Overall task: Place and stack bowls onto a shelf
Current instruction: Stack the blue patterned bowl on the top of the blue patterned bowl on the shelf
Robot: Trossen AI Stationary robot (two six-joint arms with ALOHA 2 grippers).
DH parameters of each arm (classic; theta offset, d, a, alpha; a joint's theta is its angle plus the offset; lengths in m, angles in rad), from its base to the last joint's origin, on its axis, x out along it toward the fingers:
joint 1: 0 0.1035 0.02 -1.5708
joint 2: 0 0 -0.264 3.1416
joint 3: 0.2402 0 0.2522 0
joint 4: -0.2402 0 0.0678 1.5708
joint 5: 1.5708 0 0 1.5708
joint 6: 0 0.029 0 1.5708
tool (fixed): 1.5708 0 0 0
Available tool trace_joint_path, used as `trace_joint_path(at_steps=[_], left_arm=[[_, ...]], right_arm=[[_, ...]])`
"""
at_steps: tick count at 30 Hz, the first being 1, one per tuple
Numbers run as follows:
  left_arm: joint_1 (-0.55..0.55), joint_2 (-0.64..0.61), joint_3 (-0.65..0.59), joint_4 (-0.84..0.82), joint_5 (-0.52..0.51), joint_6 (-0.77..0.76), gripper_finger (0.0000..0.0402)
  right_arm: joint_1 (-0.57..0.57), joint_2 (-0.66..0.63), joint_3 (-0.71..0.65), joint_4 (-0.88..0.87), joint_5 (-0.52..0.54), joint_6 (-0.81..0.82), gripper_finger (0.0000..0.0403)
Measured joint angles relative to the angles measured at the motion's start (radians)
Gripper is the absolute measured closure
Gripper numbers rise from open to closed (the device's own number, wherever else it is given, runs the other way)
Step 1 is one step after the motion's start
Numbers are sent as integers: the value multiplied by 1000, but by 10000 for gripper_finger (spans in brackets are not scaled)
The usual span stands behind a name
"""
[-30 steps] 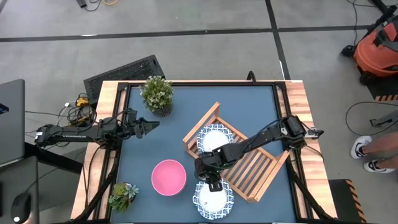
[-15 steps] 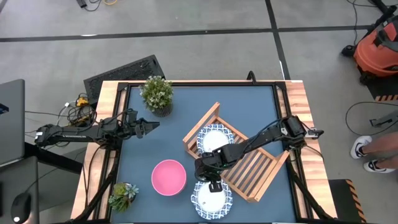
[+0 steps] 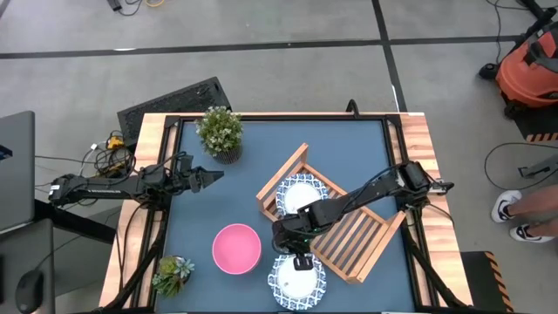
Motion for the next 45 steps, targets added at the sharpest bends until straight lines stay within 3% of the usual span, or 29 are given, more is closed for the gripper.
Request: trace_joint_path(at_steps=[12, 26, 31, 38, 45], left_arm=[[0, 0, 0, 2, 0, 5, 289], [0, 0, 0, -7, -17, 6, 289], [0, 0, 0, -11, -45, 7, 289], [0, 0, 0, -21, -73, 25, 289], [0, 0, 0, -18, -87, 33, 289]], right_arm=[[-43, -227, 3, -141, 13, -8, 384], [-199, -531, 2, -352, 350, -42, 384], [-333, -573, -34, -392, 369, -78, 384], [-491, -729, -251, -227, 271, -15, 384], [-552, -863, -437, -41, 247, 175, 384]])
